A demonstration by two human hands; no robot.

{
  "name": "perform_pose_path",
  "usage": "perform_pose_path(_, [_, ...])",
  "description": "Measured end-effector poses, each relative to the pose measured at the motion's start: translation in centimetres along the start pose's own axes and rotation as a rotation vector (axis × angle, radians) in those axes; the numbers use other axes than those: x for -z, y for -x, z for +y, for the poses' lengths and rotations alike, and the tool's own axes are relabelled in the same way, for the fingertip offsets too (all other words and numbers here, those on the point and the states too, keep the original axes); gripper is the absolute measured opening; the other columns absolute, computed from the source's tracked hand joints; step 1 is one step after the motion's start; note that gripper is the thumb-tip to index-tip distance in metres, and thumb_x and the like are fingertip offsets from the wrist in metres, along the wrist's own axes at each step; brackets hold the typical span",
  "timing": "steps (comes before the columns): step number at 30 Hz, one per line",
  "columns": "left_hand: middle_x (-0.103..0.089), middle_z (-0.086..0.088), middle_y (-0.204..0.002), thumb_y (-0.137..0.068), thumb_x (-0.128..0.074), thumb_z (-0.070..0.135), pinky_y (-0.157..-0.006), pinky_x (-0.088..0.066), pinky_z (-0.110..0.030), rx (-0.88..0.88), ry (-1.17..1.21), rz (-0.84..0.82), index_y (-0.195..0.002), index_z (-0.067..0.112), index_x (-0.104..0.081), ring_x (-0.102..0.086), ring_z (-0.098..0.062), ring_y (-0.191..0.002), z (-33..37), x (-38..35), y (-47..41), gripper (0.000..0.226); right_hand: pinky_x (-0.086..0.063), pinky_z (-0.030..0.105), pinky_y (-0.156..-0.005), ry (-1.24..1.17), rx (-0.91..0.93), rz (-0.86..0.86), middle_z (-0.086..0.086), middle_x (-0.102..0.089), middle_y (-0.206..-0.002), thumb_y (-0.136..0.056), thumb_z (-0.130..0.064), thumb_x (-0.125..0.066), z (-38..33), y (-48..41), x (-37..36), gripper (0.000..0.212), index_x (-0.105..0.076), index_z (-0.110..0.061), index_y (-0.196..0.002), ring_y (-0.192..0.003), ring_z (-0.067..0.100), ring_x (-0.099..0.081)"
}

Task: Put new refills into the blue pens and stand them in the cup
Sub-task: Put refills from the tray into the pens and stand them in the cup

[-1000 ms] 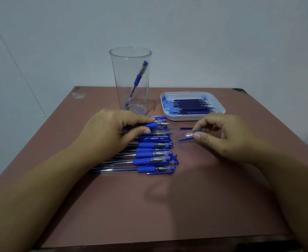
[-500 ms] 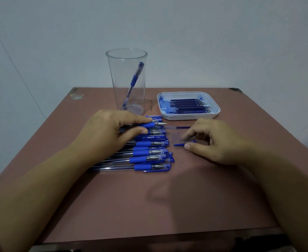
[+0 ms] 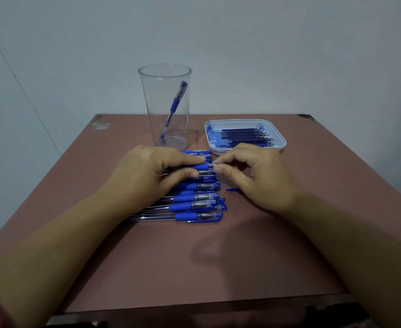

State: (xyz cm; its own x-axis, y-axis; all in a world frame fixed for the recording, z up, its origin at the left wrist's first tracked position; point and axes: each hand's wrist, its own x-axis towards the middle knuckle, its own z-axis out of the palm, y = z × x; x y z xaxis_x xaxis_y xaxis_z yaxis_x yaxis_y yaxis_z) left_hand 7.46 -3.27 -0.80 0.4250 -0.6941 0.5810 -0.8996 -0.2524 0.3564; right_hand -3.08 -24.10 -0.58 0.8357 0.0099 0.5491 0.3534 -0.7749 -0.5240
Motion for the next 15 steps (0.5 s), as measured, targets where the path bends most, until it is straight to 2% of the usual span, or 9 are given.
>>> perform_pose_path(3, [-0.073, 0.018, -0.099, -0.086, -0.055, 0.054, -0.074, -0.049, -0.011, 0.001, 0.009, 0.003, -0.113, 0.036, -0.07, -0.065, 0.005, -0.087, 0.0, -0.04, -0.02, 0.036, -0.049, 0.017, -0.073, -0.045, -0.013, -0.019, -0.011, -0.064, -0.087, -0.085, -0.016, -0.073, 0.04, 0.0, -0.1, 0.013, -0.069, -0.021, -0.096, -0.08, 0.009, -0.06])
perform_pose_path(6, [-0.071, 0.02, -0.095, -0.086, -0.056, 0.053, -0.073, -0.043, -0.005, -0.005, 0.012, 0.012, -0.113, 0.035, -0.071, -0.062, 0.008, -0.083, -0.01, -0.02, -0.13, 0.035, -0.049, 0.017, -0.075, -0.089, -0.04, -0.022, -0.013, -0.063, -0.089, -0.083, -0.019, -0.075, -0.07, 0.08, -0.12, 0.018, -0.066, -0.022, -0.098, -0.083, 0.009, -0.06])
perform_pose_path(8, [-0.072, 0.019, -0.095, -0.087, -0.056, 0.053, -0.073, -0.044, -0.007, -0.016, 0.003, 0.016, -0.113, 0.034, -0.071, -0.062, 0.007, -0.083, -0.01, -0.01, -0.21, 0.036, -0.05, 0.018, -0.074, -0.108, -0.07, 0.007, -0.01, -0.066, -0.09, -0.085, -0.026, -0.072, -0.14, 0.12, -0.06, 0.015, -0.067, -0.021, -0.098, -0.083, 0.01, -0.062])
perform_pose_path(10, [-0.072, 0.018, -0.096, -0.087, -0.056, 0.053, -0.073, -0.046, -0.01, -0.024, -0.007, 0.014, -0.114, 0.034, -0.071, -0.062, 0.007, -0.083, -0.04, 0.0, -0.22, 0.036, -0.052, 0.025, -0.07, -0.072, -0.071, 0.012, -0.009, -0.068, -0.085, -0.09, -0.028, -0.067, -0.09, 0.08, -0.02, 0.01, -0.07, -0.019, -0.093, -0.079, 0.011, -0.063])
perform_pose_path(13, [-0.072, 0.018, -0.096, -0.086, -0.056, 0.054, -0.072, -0.044, -0.009, -0.017, -0.02, 0.006, -0.114, 0.036, -0.07, -0.061, 0.007, -0.082, -0.17, 0.0, -0.1, 0.036, -0.05, 0.023, -0.069, -0.061, -0.039, 0.003, -0.011, -0.067, -0.083, -0.087, -0.022, -0.071, -0.01, 0.09, -0.12, 0.006, -0.069, -0.02, -0.092, -0.075, 0.01, -0.062])
perform_pose_path(15, [-0.073, 0.017, -0.095, -0.086, -0.055, 0.054, -0.072, -0.045, -0.011, -0.017, -0.029, 0.008, -0.114, 0.036, -0.07, -0.063, 0.005, -0.081, -0.23, 0.0, -0.06, 0.036, -0.05, 0.021, -0.072, -0.095, -0.045, -0.009, -0.011, -0.066, -0.087, -0.083, -0.02, -0.075, -0.02, 0.18, -0.04, 0.018, -0.067, -0.023, -0.099, -0.077, 0.009, -0.061])
